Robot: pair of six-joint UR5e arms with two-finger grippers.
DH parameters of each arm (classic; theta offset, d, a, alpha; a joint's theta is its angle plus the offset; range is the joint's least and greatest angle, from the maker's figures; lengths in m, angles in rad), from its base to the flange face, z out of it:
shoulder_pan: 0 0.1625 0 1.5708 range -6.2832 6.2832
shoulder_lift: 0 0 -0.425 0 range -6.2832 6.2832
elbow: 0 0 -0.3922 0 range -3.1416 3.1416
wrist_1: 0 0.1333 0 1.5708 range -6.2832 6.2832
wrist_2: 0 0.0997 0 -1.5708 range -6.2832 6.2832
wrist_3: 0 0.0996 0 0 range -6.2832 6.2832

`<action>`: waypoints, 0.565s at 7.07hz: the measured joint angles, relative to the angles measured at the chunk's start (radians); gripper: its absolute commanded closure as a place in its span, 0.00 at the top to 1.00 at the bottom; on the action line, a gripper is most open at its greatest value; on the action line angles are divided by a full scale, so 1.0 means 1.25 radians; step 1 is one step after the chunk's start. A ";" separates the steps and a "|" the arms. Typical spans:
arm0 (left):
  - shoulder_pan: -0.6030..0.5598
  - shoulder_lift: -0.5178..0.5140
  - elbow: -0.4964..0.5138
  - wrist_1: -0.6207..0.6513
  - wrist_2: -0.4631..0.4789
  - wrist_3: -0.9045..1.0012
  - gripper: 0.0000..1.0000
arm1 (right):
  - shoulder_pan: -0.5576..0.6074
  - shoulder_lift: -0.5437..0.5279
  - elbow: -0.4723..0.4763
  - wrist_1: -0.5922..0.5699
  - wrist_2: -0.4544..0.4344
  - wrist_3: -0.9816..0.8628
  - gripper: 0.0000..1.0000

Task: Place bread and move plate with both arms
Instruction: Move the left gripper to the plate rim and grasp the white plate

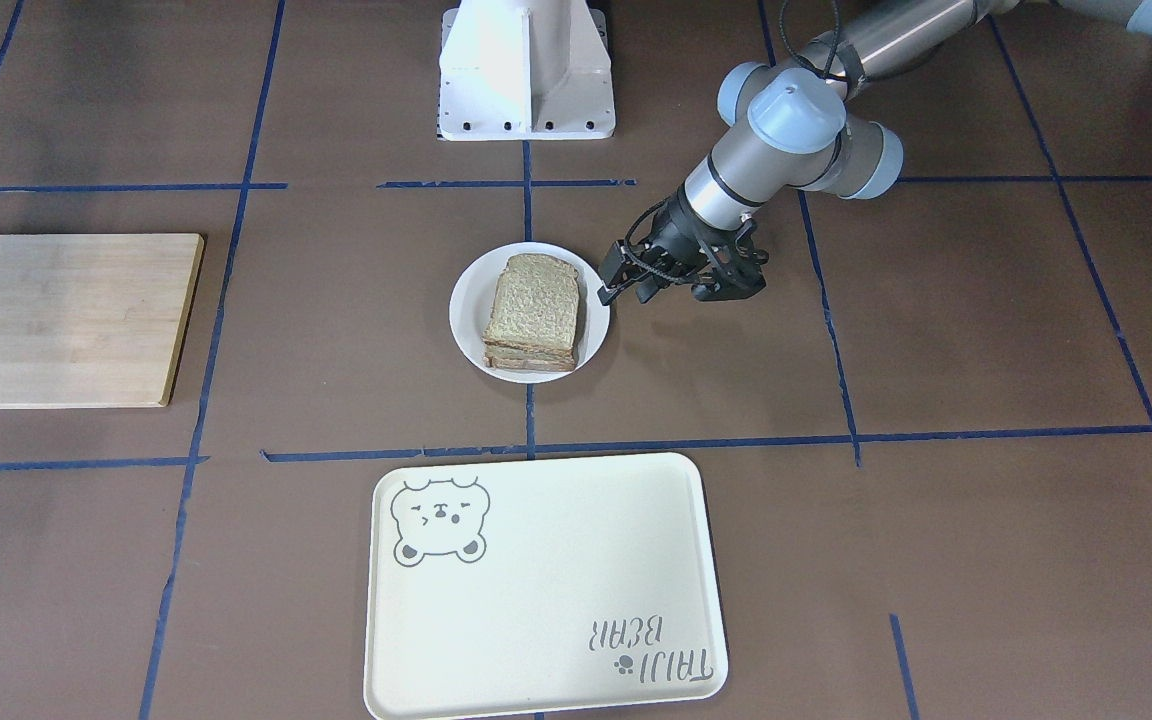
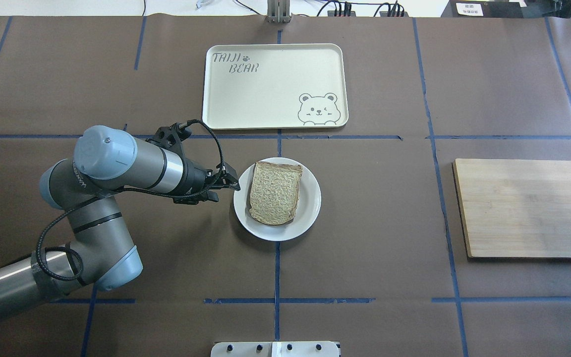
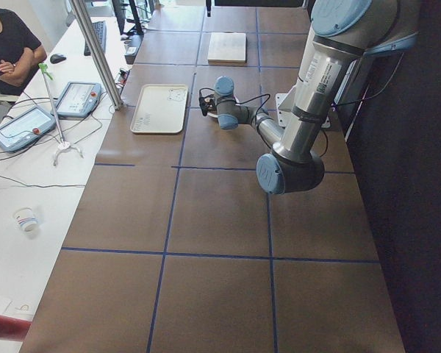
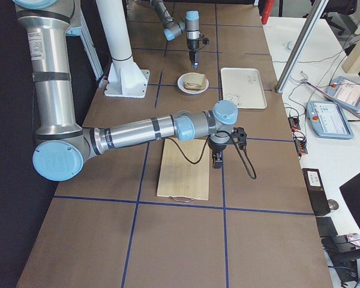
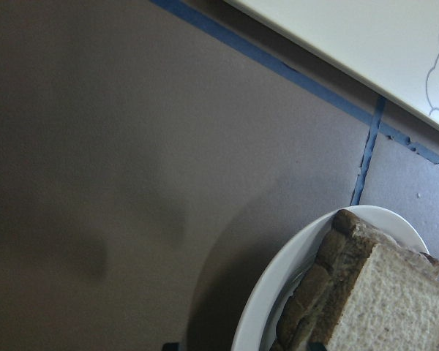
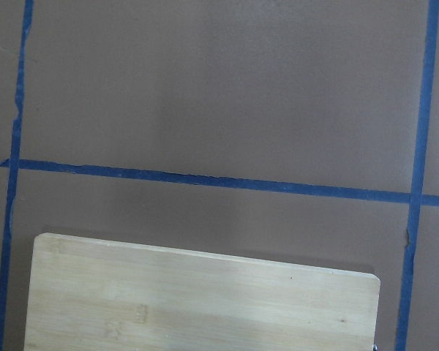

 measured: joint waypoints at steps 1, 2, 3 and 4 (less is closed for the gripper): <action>0.001 -0.010 0.017 -0.002 0.000 0.000 0.63 | 0.001 -0.002 0.000 -0.001 0.000 0.000 1.00; 0.003 -0.016 0.028 -0.004 0.000 0.000 0.63 | 0.001 -0.003 -0.001 -0.001 0.000 0.000 1.00; 0.005 -0.021 0.037 -0.005 0.000 0.000 0.62 | 0.001 -0.003 -0.001 -0.001 0.001 0.001 1.00; 0.008 -0.024 0.043 -0.005 0.000 0.000 0.61 | 0.002 -0.004 -0.001 0.000 0.003 0.001 1.00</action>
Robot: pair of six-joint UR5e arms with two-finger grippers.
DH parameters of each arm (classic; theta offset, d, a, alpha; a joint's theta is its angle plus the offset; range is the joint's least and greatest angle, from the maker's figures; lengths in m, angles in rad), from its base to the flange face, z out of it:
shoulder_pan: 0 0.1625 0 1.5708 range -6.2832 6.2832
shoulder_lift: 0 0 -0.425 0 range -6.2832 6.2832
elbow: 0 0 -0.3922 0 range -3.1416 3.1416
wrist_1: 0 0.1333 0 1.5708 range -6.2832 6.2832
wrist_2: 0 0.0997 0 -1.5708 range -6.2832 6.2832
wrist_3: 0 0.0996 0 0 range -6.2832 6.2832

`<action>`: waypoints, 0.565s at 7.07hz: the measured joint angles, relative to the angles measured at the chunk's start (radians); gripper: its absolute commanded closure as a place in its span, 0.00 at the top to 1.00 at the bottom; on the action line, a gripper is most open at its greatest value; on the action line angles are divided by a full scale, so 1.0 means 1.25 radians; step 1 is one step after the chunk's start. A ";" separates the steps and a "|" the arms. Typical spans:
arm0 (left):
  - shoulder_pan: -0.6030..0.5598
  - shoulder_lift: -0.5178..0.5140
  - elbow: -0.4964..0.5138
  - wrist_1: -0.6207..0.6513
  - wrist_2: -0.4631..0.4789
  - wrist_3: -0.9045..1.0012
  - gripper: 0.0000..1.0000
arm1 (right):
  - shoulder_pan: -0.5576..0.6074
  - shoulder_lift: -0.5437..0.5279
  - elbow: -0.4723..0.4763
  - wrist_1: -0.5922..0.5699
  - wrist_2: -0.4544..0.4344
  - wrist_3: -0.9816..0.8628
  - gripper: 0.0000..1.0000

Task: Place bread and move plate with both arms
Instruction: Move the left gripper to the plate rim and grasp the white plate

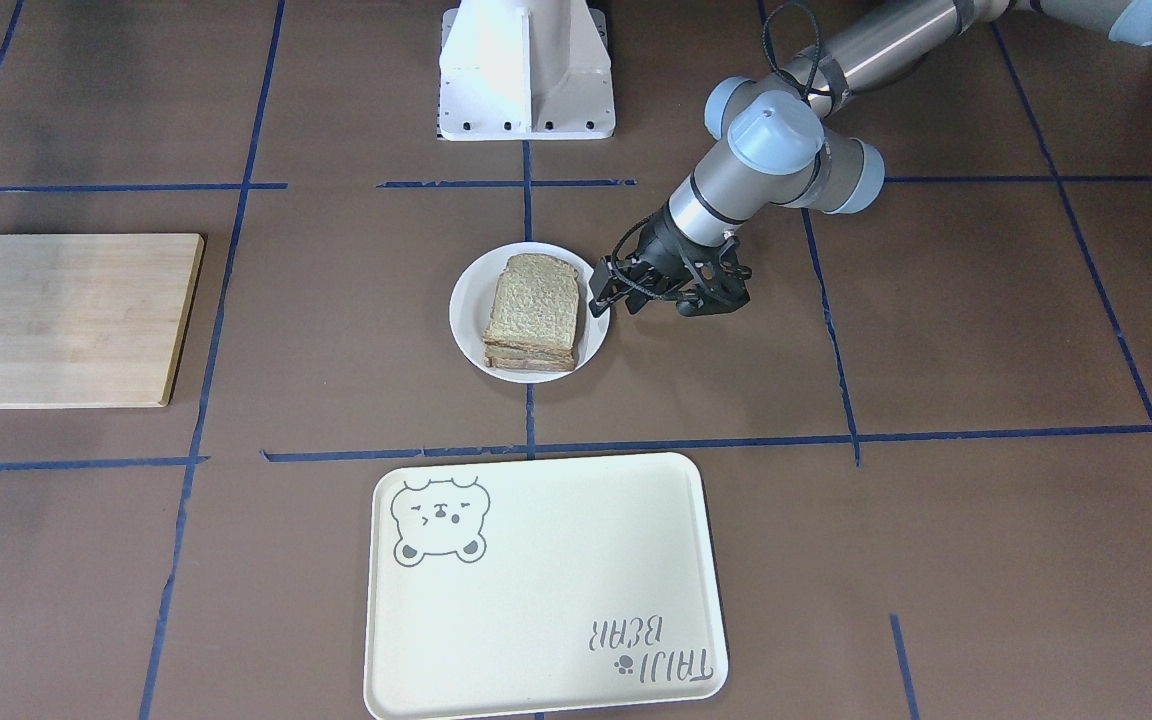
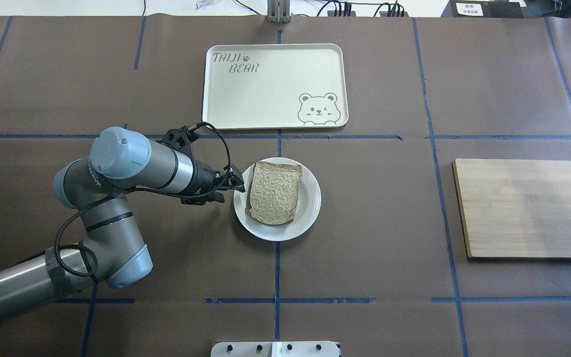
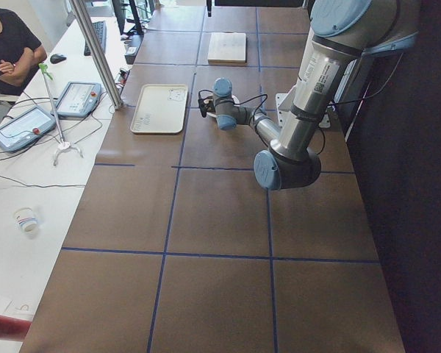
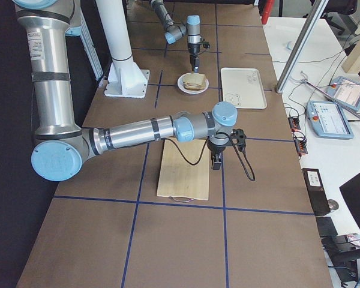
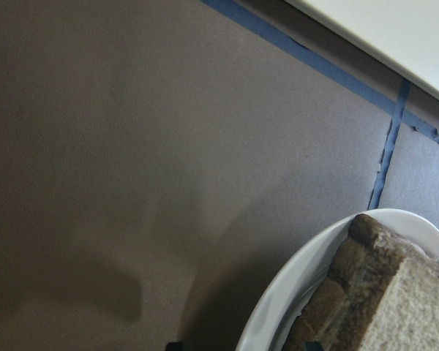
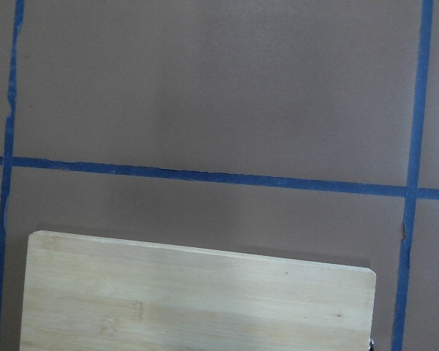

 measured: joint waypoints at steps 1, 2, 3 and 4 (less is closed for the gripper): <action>0.005 -0.002 0.004 0.000 0.000 0.000 0.56 | 0.000 -0.001 0.001 0.000 0.002 0.000 1.00; 0.010 -0.004 0.008 0.000 0.000 0.000 0.55 | 0.001 -0.001 0.001 0.000 0.003 0.000 1.00; 0.013 -0.006 0.010 0.000 0.000 0.000 0.54 | 0.002 -0.004 0.001 0.000 0.004 0.000 1.00; 0.015 -0.007 0.011 0.000 0.000 0.000 0.54 | 0.003 -0.008 0.001 0.001 0.005 0.000 1.00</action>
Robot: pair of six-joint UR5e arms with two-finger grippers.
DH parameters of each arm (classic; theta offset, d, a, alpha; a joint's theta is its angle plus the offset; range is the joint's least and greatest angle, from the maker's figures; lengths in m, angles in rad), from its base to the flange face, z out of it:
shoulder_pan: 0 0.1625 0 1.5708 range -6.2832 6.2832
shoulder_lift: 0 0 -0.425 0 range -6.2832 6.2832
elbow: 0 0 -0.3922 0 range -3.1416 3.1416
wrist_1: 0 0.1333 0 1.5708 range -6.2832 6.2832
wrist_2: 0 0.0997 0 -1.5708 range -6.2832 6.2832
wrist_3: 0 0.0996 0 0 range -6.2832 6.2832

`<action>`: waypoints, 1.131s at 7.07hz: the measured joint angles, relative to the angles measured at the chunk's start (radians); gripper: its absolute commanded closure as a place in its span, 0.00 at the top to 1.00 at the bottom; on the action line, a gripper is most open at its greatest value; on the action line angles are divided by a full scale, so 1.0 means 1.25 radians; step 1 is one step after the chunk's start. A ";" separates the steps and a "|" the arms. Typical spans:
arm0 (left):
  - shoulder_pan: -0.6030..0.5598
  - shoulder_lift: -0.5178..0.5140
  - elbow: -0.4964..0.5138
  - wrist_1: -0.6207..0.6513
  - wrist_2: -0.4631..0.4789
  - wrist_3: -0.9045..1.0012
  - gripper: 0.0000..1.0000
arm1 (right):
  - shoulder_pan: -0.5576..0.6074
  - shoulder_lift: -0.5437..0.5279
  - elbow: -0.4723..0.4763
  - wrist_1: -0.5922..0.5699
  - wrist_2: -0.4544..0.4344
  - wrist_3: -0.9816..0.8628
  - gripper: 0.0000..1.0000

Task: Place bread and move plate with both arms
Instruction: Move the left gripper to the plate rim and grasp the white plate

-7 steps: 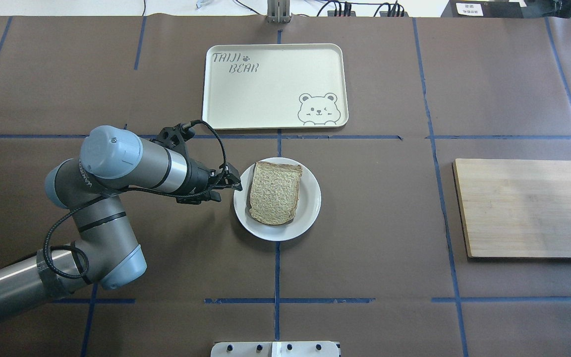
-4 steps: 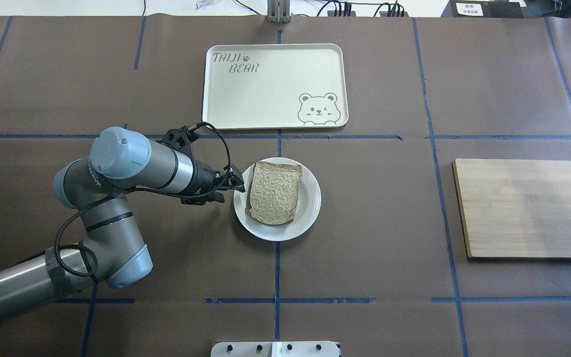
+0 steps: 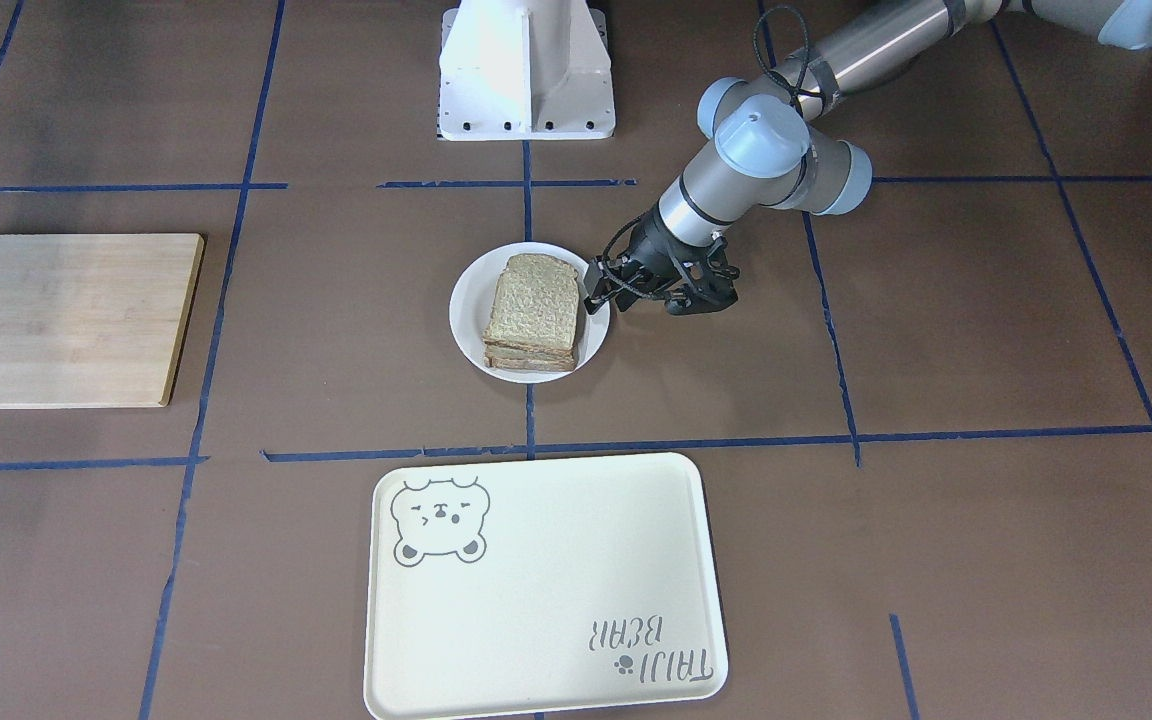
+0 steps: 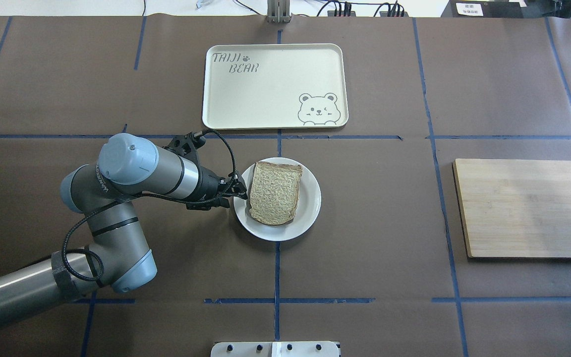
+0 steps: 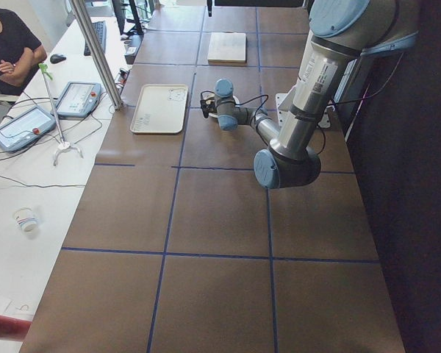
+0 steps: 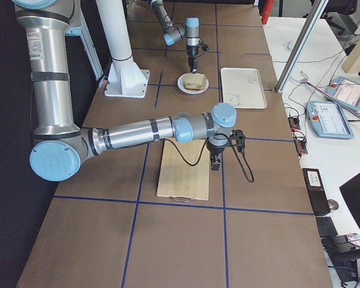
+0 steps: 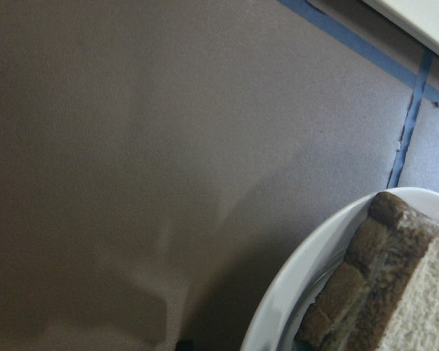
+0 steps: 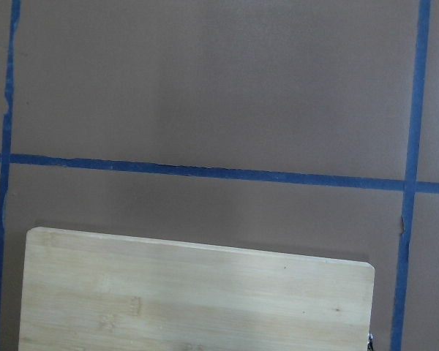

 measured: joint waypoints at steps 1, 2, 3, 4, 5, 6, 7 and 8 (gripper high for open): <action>0.004 -0.002 0.000 0.000 0.000 0.000 0.54 | 0.002 -0.002 0.000 0.001 0.001 0.000 1.00; 0.010 -0.003 0.001 -0.007 0.000 0.000 0.54 | 0.005 -0.002 0.000 0.001 0.001 0.000 1.00; 0.014 -0.003 0.004 -0.023 -0.001 0.000 0.53 | 0.008 -0.003 0.000 0.002 0.001 0.000 1.00; 0.016 -0.003 0.008 -0.040 -0.001 0.000 0.51 | 0.010 -0.003 0.001 0.001 0.000 0.000 1.00; 0.017 -0.002 0.011 -0.047 -0.001 0.000 0.50 | 0.012 -0.002 0.001 0.001 0.000 0.000 1.00; 0.017 -0.002 0.014 -0.051 -0.001 0.000 0.49 | 0.012 -0.002 0.001 0.001 -0.001 -0.001 1.00; 0.018 -0.003 0.018 -0.052 -0.001 0.000 0.48 | 0.013 -0.002 0.001 0.001 -0.001 0.000 1.00; 0.018 -0.005 0.021 -0.052 -0.001 0.000 0.47 | 0.013 -0.002 0.001 0.001 -0.001 0.000 1.00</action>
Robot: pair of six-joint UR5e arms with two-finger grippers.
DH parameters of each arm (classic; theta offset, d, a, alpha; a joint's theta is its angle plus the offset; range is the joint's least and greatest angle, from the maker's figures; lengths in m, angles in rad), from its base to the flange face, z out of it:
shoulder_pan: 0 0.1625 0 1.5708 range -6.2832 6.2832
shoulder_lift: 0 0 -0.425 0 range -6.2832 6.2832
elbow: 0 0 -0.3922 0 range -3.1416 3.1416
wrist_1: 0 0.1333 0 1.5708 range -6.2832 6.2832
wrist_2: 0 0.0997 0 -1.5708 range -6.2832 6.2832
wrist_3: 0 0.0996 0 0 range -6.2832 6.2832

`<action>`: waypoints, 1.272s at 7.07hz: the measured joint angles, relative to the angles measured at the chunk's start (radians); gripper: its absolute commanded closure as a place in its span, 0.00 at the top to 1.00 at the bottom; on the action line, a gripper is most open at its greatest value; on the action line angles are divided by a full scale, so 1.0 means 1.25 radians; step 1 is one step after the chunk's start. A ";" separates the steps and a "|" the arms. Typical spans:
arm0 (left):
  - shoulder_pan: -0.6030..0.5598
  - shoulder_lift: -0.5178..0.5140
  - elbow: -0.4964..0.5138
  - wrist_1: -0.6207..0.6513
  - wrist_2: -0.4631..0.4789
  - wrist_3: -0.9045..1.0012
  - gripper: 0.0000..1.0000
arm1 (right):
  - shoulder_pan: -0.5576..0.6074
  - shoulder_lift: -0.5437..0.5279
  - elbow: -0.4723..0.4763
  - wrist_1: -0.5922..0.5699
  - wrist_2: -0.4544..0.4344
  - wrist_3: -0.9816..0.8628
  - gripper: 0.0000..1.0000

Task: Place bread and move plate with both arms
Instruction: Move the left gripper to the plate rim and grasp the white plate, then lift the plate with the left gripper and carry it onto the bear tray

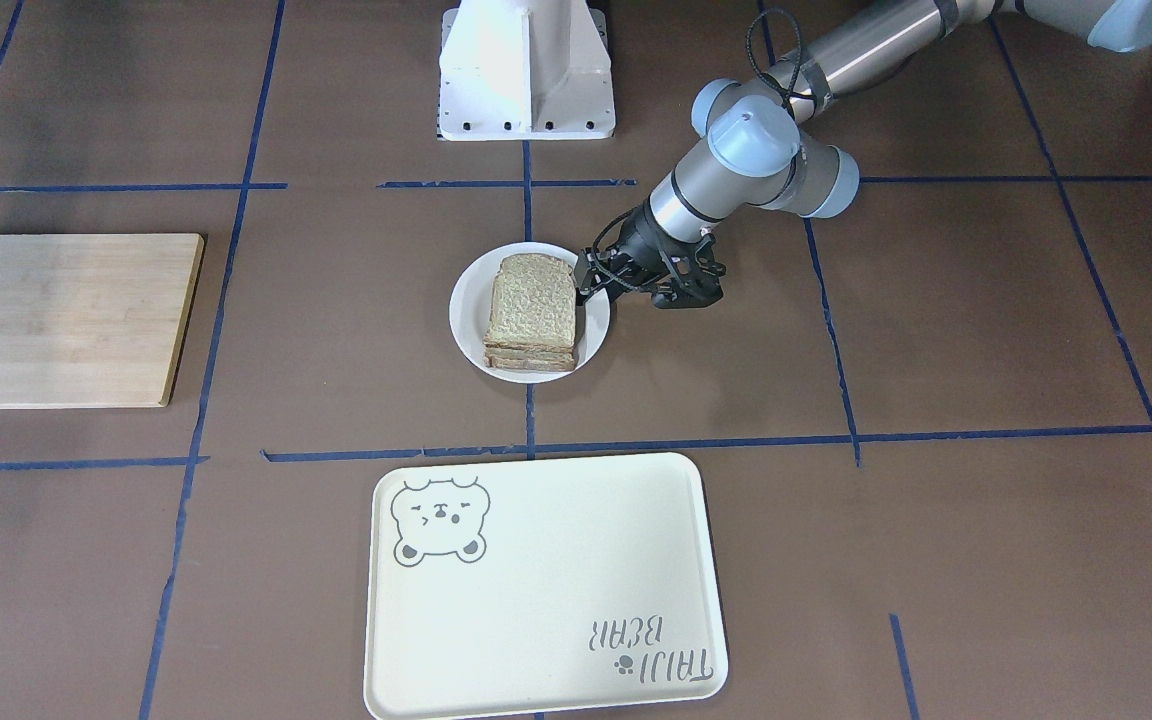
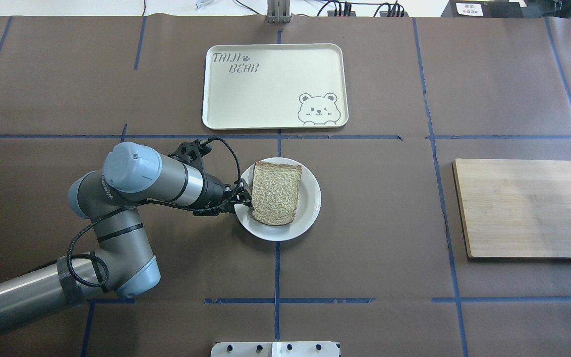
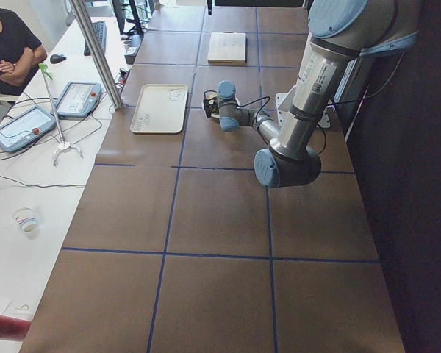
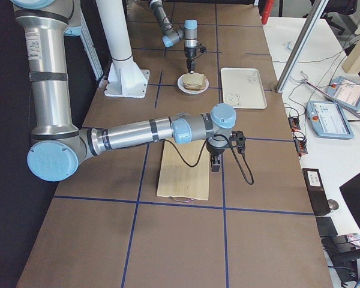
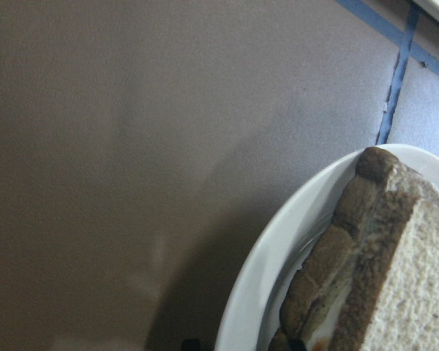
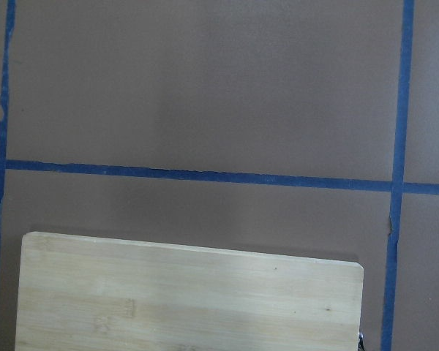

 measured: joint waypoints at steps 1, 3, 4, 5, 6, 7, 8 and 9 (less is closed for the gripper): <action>0.000 -0.004 0.003 0.000 0.000 0.000 0.46 | 0.000 0.000 0.000 0.000 0.000 0.000 1.00; 0.002 -0.013 0.013 0.000 0.005 0.000 0.43 | 0.001 0.000 -0.001 0.000 -0.003 0.000 1.00; 0.004 -0.018 0.019 0.000 0.007 0.000 0.38 | 0.001 -0.001 -0.001 0.000 -0.004 -0.001 1.00; 0.004 -0.022 0.021 0.000 0.008 -0.001 0.31 | 0.001 -0.001 -0.001 0.000 -0.005 -0.001 1.00; 0.005 -0.025 0.022 0.001 0.009 -0.003 0.24 | 0.002 -0.002 -0.001 0.000 -0.006 -0.001 1.00; 0.005 -0.029 0.020 0.001 0.009 -0.021 0.17 | 0.003 -0.002 -0.001 0.000 -0.005 -0.001 1.00; 0.005 -0.035 0.017 0.000 0.009 -0.059 0.07 | 0.004 -0.002 -0.001 0.000 -0.005 -0.001 1.00; 0.005 -0.043 0.016 -0.001 0.008 -0.093 0.03 | 0.005 -0.002 -0.001 -0.001 -0.005 -0.001 1.00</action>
